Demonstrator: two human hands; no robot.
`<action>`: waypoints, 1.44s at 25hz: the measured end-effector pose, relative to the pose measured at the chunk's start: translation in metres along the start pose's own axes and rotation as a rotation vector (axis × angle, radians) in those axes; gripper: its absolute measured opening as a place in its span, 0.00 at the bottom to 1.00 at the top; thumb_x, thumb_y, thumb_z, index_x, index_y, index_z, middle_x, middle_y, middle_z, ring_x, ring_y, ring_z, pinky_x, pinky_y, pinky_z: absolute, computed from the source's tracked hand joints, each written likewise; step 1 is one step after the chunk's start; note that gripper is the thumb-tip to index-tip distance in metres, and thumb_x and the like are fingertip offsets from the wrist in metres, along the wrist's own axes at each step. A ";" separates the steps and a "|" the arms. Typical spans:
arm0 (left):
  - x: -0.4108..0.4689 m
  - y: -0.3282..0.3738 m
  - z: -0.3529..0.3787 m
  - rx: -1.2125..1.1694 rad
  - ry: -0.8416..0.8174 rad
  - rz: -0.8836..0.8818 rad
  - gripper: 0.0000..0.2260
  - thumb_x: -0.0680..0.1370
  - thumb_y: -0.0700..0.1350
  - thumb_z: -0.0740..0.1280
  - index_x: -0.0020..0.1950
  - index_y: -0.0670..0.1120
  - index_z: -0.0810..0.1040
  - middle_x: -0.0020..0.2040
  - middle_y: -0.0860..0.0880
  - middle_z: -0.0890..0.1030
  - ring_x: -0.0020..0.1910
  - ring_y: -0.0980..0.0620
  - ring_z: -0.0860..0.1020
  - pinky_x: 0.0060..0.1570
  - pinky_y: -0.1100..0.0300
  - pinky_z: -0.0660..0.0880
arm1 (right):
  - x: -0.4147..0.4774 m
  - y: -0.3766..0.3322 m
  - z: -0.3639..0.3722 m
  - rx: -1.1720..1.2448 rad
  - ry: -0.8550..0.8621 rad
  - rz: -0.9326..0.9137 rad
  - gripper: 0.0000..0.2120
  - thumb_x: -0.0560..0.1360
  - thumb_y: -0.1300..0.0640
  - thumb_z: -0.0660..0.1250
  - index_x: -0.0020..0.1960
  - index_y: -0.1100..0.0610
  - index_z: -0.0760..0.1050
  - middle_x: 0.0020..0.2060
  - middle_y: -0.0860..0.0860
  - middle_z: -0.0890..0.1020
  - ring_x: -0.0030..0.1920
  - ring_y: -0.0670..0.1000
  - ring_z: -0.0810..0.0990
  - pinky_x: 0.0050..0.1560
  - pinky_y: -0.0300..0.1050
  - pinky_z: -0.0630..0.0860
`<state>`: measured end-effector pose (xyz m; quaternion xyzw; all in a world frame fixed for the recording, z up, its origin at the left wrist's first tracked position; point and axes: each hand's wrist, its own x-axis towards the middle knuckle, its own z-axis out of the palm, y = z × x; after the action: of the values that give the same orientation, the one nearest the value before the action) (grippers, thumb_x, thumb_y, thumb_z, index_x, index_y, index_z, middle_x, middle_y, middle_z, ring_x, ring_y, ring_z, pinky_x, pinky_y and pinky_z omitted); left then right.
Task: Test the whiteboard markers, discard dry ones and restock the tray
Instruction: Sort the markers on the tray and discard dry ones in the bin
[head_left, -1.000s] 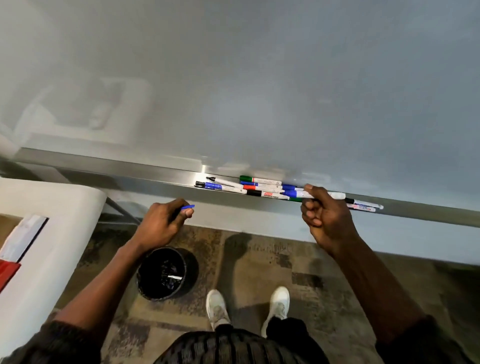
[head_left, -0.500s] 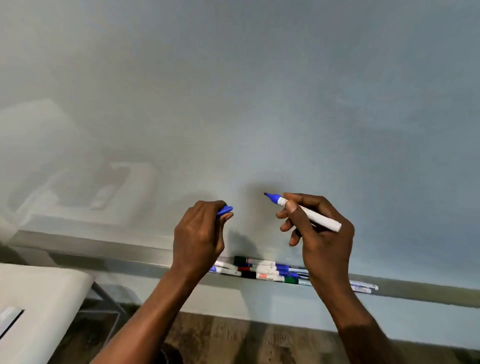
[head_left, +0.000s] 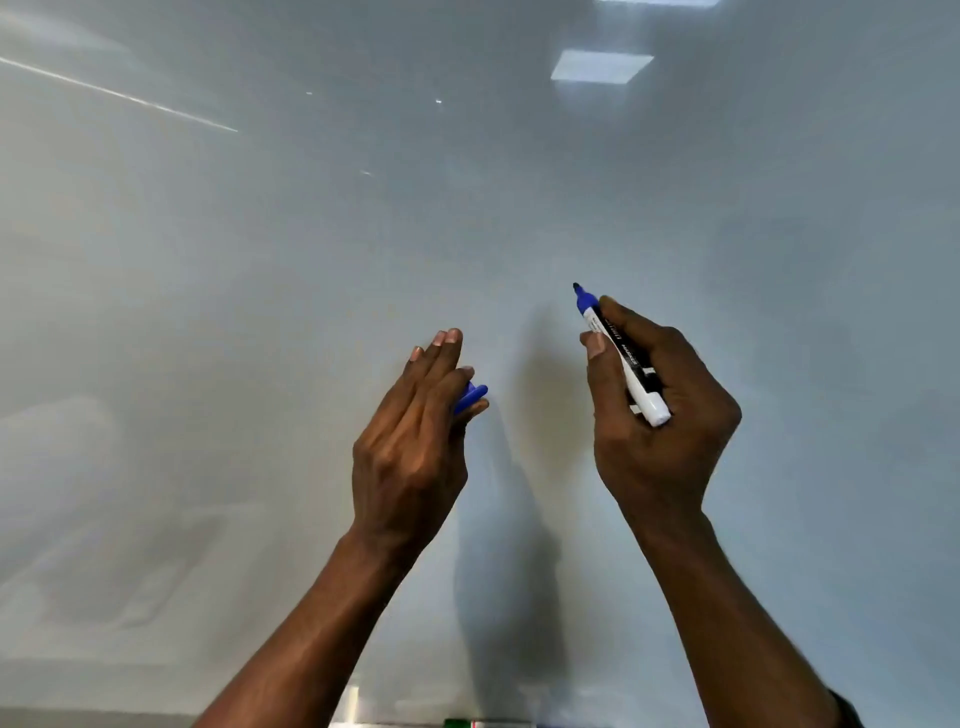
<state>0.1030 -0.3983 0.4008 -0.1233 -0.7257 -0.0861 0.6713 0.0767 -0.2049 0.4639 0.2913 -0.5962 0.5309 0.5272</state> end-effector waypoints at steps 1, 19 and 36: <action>0.004 -0.004 0.005 0.017 -0.008 -0.001 0.12 0.86 0.41 0.70 0.64 0.33 0.84 0.71 0.37 0.81 0.72 0.41 0.80 0.69 0.43 0.80 | 0.012 -0.001 0.006 -0.025 0.022 -0.040 0.10 0.81 0.60 0.72 0.61 0.62 0.84 0.44 0.51 0.86 0.39 0.48 0.82 0.41 0.37 0.74; 0.001 -0.016 0.017 -0.046 -0.076 -0.074 0.10 0.86 0.40 0.66 0.64 0.37 0.82 0.78 0.43 0.76 0.73 0.45 0.79 0.59 0.48 0.85 | -0.016 0.025 0.016 -0.311 -0.040 -0.154 0.10 0.79 0.59 0.72 0.59 0.59 0.86 0.40 0.49 0.84 0.40 0.51 0.79 0.37 0.48 0.77; -0.052 0.039 -0.044 -0.846 -0.258 -0.839 0.11 0.86 0.39 0.64 0.65 0.46 0.83 0.55 0.48 0.88 0.44 0.41 0.89 0.41 0.53 0.84 | -0.075 -0.006 -0.049 0.592 -0.226 0.913 0.15 0.66 0.52 0.80 0.45 0.62 0.85 0.35 0.64 0.82 0.31 0.58 0.78 0.27 0.41 0.71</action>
<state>0.1597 -0.3768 0.3512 -0.0922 -0.6909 -0.6083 0.3796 0.1182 -0.1766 0.3899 0.1944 -0.5401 0.8157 0.0721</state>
